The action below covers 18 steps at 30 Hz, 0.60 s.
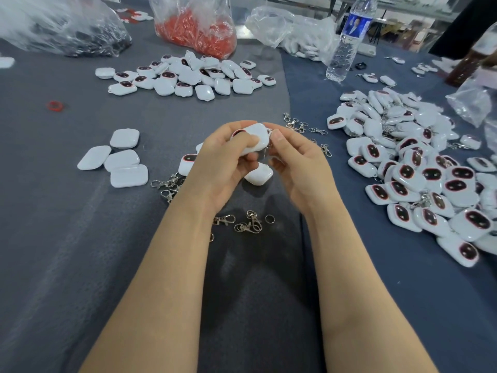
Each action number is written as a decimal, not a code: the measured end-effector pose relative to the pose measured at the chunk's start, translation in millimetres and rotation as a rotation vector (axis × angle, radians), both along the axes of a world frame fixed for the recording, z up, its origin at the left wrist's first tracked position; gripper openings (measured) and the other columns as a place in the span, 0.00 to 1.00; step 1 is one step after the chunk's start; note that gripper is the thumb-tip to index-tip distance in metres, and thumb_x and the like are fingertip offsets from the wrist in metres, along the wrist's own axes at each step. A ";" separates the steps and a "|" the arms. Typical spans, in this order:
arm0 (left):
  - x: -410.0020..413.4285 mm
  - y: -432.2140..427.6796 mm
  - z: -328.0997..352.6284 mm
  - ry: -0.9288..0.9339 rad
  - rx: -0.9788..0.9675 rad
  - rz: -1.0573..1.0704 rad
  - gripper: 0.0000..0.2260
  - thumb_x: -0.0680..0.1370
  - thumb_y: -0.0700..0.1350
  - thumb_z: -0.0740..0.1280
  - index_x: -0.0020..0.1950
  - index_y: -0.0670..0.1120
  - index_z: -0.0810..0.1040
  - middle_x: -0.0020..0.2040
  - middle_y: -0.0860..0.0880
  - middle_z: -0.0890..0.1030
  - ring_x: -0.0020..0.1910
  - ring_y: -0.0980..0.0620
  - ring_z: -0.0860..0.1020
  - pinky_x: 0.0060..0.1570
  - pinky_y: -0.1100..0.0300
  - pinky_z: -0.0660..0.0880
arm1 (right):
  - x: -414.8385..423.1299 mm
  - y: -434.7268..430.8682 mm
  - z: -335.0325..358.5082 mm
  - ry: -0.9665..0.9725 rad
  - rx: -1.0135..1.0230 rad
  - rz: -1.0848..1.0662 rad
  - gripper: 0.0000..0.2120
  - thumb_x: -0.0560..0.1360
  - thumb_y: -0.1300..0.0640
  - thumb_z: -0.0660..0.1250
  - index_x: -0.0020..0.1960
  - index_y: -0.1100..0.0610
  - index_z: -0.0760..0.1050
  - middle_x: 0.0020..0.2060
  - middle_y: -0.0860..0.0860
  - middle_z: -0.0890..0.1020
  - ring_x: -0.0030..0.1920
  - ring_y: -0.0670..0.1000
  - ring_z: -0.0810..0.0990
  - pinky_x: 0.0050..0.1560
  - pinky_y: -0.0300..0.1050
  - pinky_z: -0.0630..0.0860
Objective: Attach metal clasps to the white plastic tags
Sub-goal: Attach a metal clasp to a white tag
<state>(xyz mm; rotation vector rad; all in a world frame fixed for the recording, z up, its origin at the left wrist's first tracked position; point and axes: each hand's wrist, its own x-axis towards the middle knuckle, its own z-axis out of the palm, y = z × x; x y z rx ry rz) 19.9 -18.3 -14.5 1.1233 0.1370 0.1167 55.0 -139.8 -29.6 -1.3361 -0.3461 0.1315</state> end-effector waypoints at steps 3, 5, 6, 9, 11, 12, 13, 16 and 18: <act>0.4 0.6 -1.6 0.009 0.090 0.026 0.09 0.77 0.34 0.60 0.49 0.46 0.77 0.42 0.46 0.76 0.30 0.56 0.70 0.36 0.63 0.74 | 1.5 -0.6 -2.9 -0.065 -0.139 -0.061 0.09 0.79 0.60 0.62 0.48 0.53 0.80 0.40 0.49 0.83 0.41 0.46 0.78 0.46 0.42 0.75; 0.5 -0.1 -3.3 0.012 0.150 0.047 0.09 0.76 0.35 0.61 0.49 0.47 0.77 0.43 0.46 0.76 0.30 0.56 0.71 0.42 0.60 0.75 | 2.2 -0.5 -3.7 -0.106 -0.222 -0.131 0.10 0.79 0.61 0.63 0.44 0.52 0.80 0.36 0.47 0.81 0.35 0.43 0.74 0.41 0.39 0.74; 0.5 -1.3 -4.0 0.015 0.171 0.055 0.09 0.76 0.35 0.61 0.50 0.47 0.77 0.44 0.46 0.76 0.31 0.57 0.71 0.43 0.59 0.75 | 2.5 -0.4 -4.0 -0.120 -0.271 -0.172 0.10 0.78 0.61 0.63 0.42 0.52 0.80 0.34 0.46 0.80 0.32 0.42 0.73 0.39 0.37 0.73; 2.0 -3.2 -5.6 0.037 0.236 0.150 0.08 0.76 0.36 0.63 0.52 0.47 0.76 0.41 0.51 0.77 0.29 0.60 0.74 0.38 0.64 0.76 | 4.4 -1.2 -6.2 -0.086 -0.458 -0.359 0.10 0.78 0.59 0.63 0.41 0.50 0.78 0.33 0.44 0.80 0.33 0.42 0.74 0.43 0.42 0.77; 3.4 -2.9 -5.3 0.053 0.209 0.242 0.08 0.76 0.36 0.63 0.51 0.47 0.76 0.39 0.52 0.76 0.29 0.60 0.75 0.35 0.67 0.77 | 5.6 -4.6 -5.6 -0.054 -0.586 -0.446 0.08 0.77 0.57 0.63 0.40 0.50 0.77 0.35 0.46 0.81 0.36 0.45 0.75 0.46 0.45 0.75; 3.8 -2.5 -4.5 0.057 0.167 0.275 0.08 0.76 0.35 0.63 0.49 0.47 0.75 0.39 0.51 0.76 0.29 0.60 0.75 0.34 0.67 0.77 | 5.4 -6.3 -3.7 -0.041 -0.658 -0.440 0.08 0.77 0.56 0.64 0.40 0.50 0.77 0.35 0.47 0.81 0.37 0.46 0.76 0.44 0.43 0.74; 3.9 -2.1 -3.6 0.059 0.126 0.298 0.08 0.77 0.35 0.63 0.49 0.47 0.74 0.39 0.51 0.77 0.29 0.60 0.76 0.33 0.68 0.77 | 4.2 -7.7 -1.2 -0.026 -0.743 -0.395 0.07 0.76 0.54 0.65 0.39 0.50 0.77 0.36 0.47 0.81 0.37 0.47 0.76 0.42 0.42 0.72; 3.9 -2.7 -1.5 0.068 0.062 0.326 0.08 0.77 0.33 0.63 0.52 0.45 0.73 0.41 0.49 0.78 0.29 0.59 0.79 0.32 0.68 0.77 | -5.1 -9.3 9.0 0.016 -0.996 -0.138 0.08 0.71 0.48 0.72 0.39 0.51 0.76 0.37 0.47 0.81 0.38 0.48 0.78 0.40 0.42 0.72; 3.6 -3.7 -1.2 0.073 0.044 0.329 0.09 0.77 0.33 0.62 0.54 0.44 0.71 0.43 0.47 0.79 0.30 0.57 0.81 0.31 0.68 0.77 | -12.4 -9.5 17.2 -0.024 -1.188 0.028 0.11 0.67 0.46 0.74 0.41 0.52 0.77 0.37 0.48 0.80 0.39 0.49 0.78 0.39 0.42 0.73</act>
